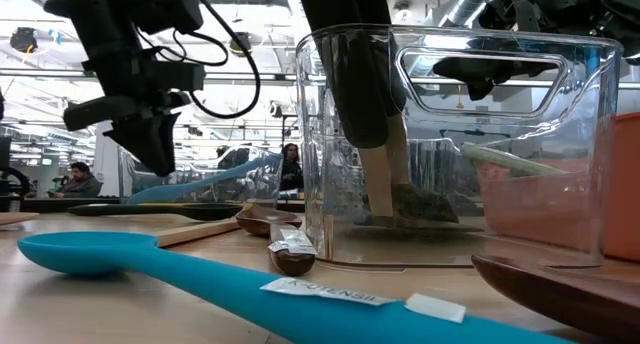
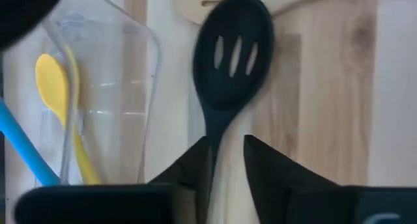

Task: Pick & Place Kitchen Items
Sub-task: Put the black ladle into the top transparent bin

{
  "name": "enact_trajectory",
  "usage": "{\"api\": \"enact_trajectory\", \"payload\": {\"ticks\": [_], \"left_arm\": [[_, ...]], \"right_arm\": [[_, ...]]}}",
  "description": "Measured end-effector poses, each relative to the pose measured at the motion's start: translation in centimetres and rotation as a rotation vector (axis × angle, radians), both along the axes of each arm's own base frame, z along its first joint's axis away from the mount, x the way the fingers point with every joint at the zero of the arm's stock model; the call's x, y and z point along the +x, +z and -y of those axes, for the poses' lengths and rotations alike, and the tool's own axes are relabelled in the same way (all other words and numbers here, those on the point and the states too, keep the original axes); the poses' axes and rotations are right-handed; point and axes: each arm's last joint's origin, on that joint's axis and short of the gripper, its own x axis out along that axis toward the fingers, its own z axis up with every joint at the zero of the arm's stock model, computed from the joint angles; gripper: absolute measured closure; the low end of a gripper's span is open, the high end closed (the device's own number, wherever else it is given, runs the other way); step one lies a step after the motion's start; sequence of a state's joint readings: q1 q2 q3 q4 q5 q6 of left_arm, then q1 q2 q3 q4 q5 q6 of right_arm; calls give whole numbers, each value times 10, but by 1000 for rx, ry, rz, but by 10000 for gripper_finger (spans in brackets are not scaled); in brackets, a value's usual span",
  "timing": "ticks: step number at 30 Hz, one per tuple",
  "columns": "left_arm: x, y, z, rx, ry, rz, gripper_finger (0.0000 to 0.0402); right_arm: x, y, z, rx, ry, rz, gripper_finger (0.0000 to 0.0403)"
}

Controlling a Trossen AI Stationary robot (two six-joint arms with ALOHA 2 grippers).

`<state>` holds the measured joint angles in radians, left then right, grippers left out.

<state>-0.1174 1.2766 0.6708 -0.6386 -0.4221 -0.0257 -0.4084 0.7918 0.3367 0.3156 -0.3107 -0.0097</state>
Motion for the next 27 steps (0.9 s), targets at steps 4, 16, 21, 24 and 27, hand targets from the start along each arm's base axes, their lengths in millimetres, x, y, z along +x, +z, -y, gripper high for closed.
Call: {"api": "enact_trajectory", "payload": {"ticks": [4, 16, 21, 24, 27], "left_arm": [[4, 1, -6, -4, 30, 38, 282], [11, -13, -25, -140, 25, -34, 265], [16, -32, -32, -161, 47, -119, 270], [20, -39, -35, -164, 59, -141, 270], [22, -44, -36, -176, 65, -147, 270]], "right_arm": [[0, 0, 0, 0, 0, 0, 402], [0, 0, 0, 0, 0, 0, 402], [0, 0, 0, 0, 0, 0, 402], [0, 0, 0, 0, 0, 0, 402], [0, 0, 0, 0, 0, 0, 402]]}}
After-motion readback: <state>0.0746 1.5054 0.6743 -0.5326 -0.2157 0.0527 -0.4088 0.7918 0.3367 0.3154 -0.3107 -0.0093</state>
